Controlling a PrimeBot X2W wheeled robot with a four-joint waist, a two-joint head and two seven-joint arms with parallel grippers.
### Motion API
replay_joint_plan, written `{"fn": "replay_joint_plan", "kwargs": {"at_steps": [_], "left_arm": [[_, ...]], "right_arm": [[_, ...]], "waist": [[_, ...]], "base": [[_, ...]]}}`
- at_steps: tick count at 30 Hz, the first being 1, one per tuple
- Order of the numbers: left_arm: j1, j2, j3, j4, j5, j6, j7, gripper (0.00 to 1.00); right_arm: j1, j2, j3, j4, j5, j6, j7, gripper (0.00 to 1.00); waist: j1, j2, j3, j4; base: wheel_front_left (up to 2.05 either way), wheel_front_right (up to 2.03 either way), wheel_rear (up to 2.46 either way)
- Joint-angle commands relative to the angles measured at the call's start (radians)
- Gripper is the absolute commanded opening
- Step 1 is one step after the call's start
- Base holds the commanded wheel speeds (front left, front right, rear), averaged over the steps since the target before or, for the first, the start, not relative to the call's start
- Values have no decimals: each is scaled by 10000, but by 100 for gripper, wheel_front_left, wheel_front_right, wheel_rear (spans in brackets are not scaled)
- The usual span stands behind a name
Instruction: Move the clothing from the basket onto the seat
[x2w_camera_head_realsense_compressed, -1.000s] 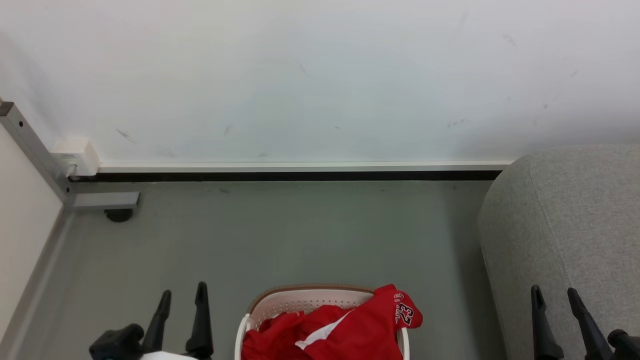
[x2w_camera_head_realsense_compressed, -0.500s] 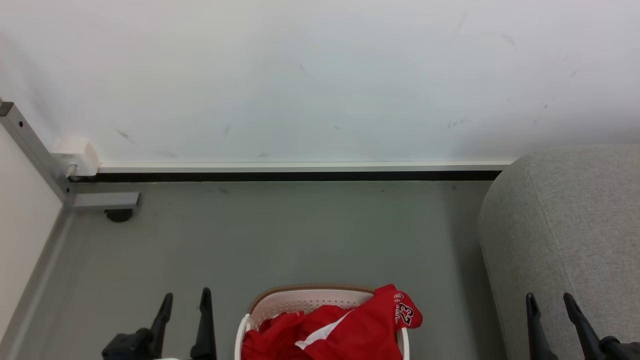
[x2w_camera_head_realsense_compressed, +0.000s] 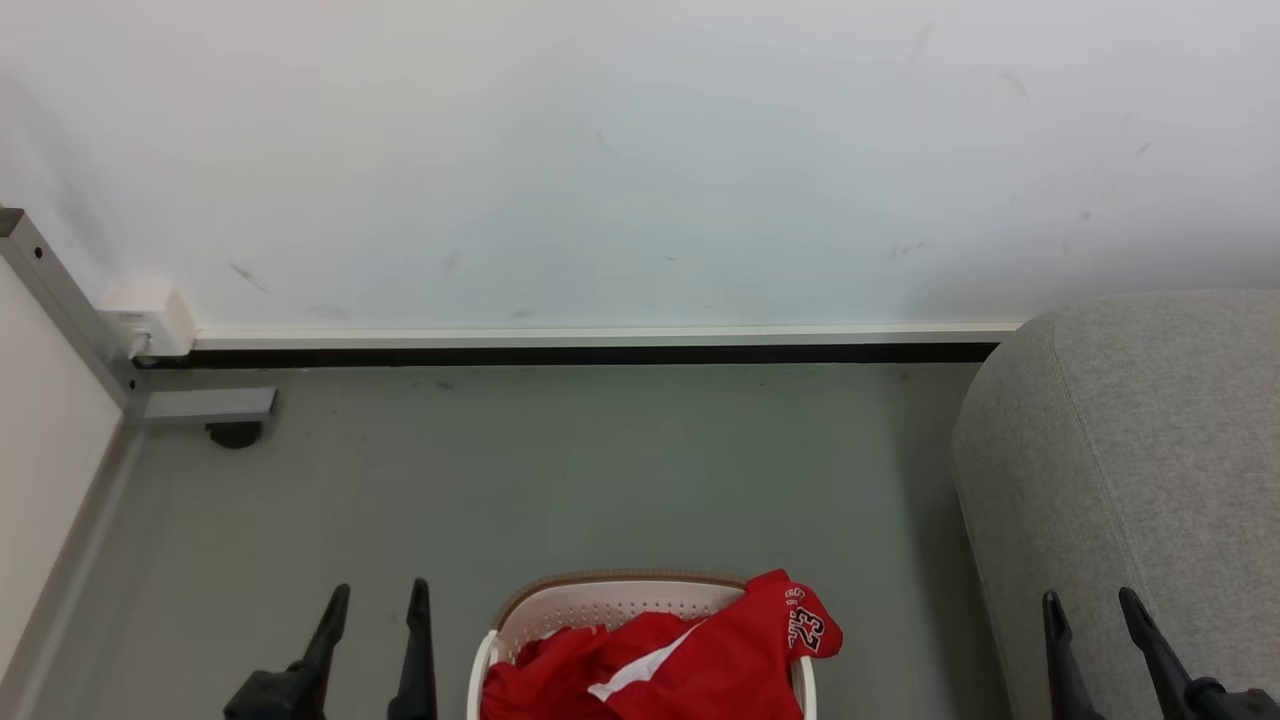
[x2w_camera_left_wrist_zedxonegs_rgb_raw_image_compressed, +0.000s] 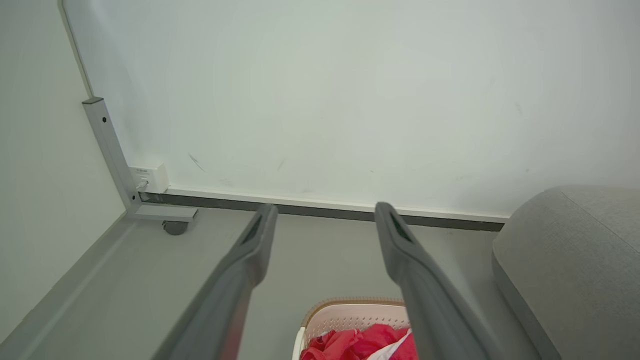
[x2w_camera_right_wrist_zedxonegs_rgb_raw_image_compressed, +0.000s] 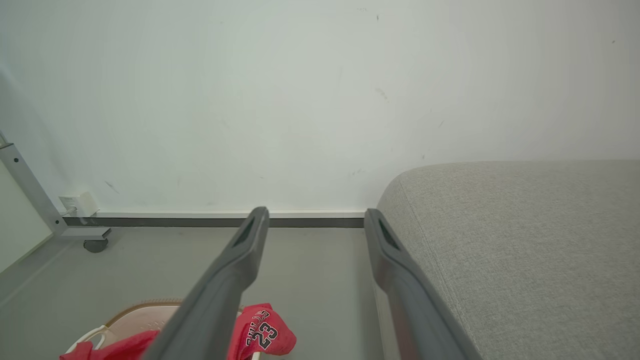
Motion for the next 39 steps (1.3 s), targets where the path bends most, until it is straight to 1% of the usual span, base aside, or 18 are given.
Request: {"fn": "replay_joint_plan", "kwargs": {"at_steps": [1,7,13,19,23,27,32,39], "left_arm": [[103,78,9,-17,195,16,-85,100],[121,79,0,-11,601,25,-167,100],[176,76,47,-15,518,5,-153,100],[231,74,107,-85,495,39,-153,100],[110,73,112,-51,541,-34,-153,100],[-199,74,68,-59,639,-111,-153,100],[-845,72,-118,89,907,-341,-153,100],[-2186,255,-712,1336,1361,-763,-151,100]], "right_arm": [[98,-29,10,15,-238,-20,-102,100],[119,-42,77,28,-504,-21,-186,100],[106,-26,128,48,-396,-21,-163,100],[0,3,242,-7,-281,-21,-163,100],[-128,19,304,-72,-200,-21,-163,100],[-396,38,350,-243,-138,-21,-163,100],[-919,70,487,-528,-79,-21,-160,100],[-1811,93,858,-986,160,-21,-161,100]], "waist": [[0,0,4,-6],[0,0,11,-60],[0,0,-12,-175],[0,0,92,-459],[0,0,298,-737],[0,0,823,-1083],[0,0,1796,-1579],[0,0,3310,-2308]], "base": [[0,0,0],[0,0,0],[0,0,0],[0,0,0],[0,0,0],[0,0,0],[0,0,0],[0,0,0]]}}
